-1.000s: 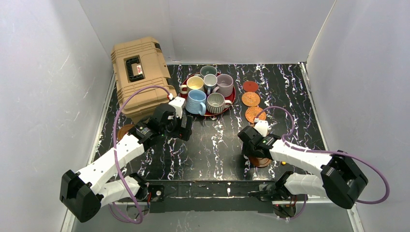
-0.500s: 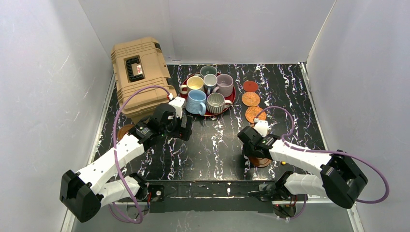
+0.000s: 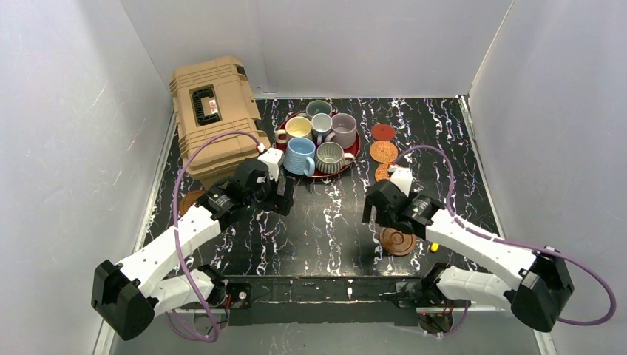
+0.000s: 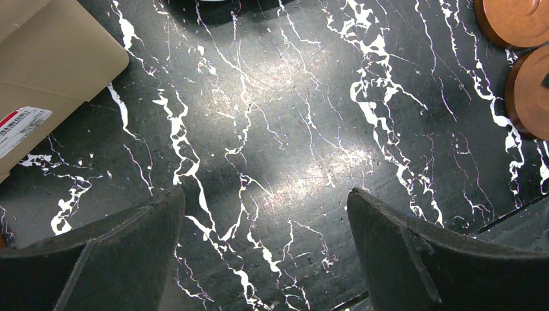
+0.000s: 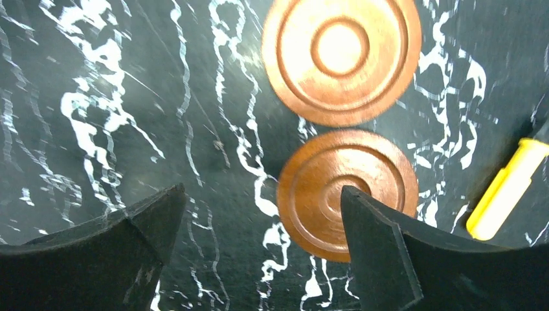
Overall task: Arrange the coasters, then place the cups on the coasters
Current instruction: Move the coaster to the center of the board.
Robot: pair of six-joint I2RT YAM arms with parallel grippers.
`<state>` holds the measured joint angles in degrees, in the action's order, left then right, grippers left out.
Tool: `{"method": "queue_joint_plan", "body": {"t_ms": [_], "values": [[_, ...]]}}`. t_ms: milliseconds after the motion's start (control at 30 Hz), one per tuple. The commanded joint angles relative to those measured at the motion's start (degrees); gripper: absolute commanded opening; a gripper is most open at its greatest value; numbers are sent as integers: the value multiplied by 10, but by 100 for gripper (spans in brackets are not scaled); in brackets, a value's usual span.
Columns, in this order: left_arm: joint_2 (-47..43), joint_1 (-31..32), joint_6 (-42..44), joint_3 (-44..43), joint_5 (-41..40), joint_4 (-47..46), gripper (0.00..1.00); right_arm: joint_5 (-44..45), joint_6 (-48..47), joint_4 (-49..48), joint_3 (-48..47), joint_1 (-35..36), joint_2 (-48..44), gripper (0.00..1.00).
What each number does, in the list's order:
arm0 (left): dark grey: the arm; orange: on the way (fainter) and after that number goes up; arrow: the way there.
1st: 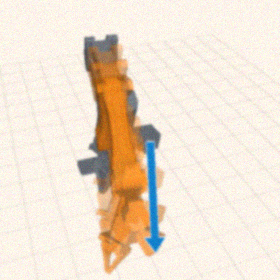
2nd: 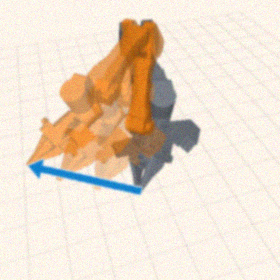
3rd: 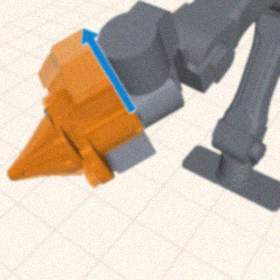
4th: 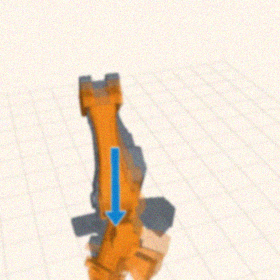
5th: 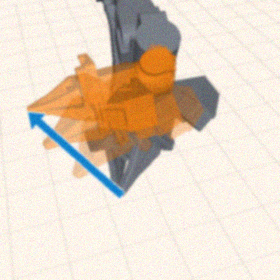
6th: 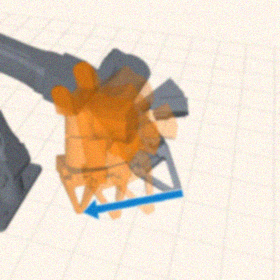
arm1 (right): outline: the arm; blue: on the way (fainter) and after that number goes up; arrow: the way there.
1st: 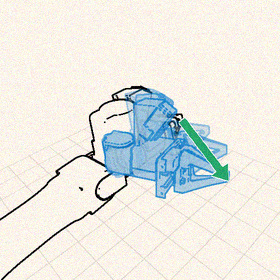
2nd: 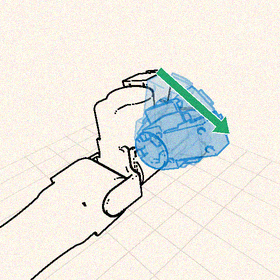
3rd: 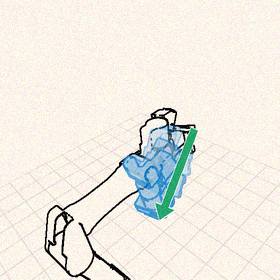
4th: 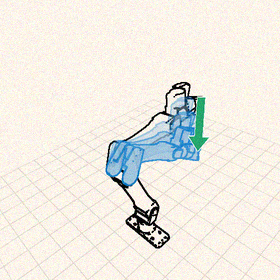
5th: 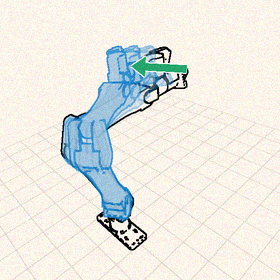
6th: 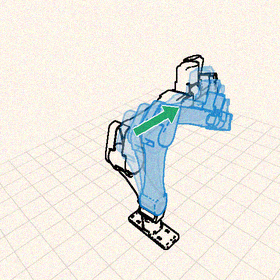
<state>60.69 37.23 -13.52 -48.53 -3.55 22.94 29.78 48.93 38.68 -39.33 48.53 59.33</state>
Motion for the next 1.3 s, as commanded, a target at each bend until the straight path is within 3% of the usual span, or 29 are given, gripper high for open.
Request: {"method": "queue_joint_plan", "body": {"t_ms": [0, 233, 633, 833, 1267], "values": [[-9, -1, 1, -10, 1, 9, 95, 43, -81, 34, -107, -13, 65, 98], [-26, -2, 4, -9, -13, 13, 95, -55, -214, -36, -186, -153, 153, 98], [-38, -1, 6, -10, -15, 16, 95, -208, -298, -144, -261, -360, 347, 98], [-41, -1, 9, -10, -18, 17, 95, -239, -313, -154, -278, -400, 400, 98], [-40, -1, 9, -12, -19, 18, 95, -278, -342, -177, -284, -418, 447, 80]]}}
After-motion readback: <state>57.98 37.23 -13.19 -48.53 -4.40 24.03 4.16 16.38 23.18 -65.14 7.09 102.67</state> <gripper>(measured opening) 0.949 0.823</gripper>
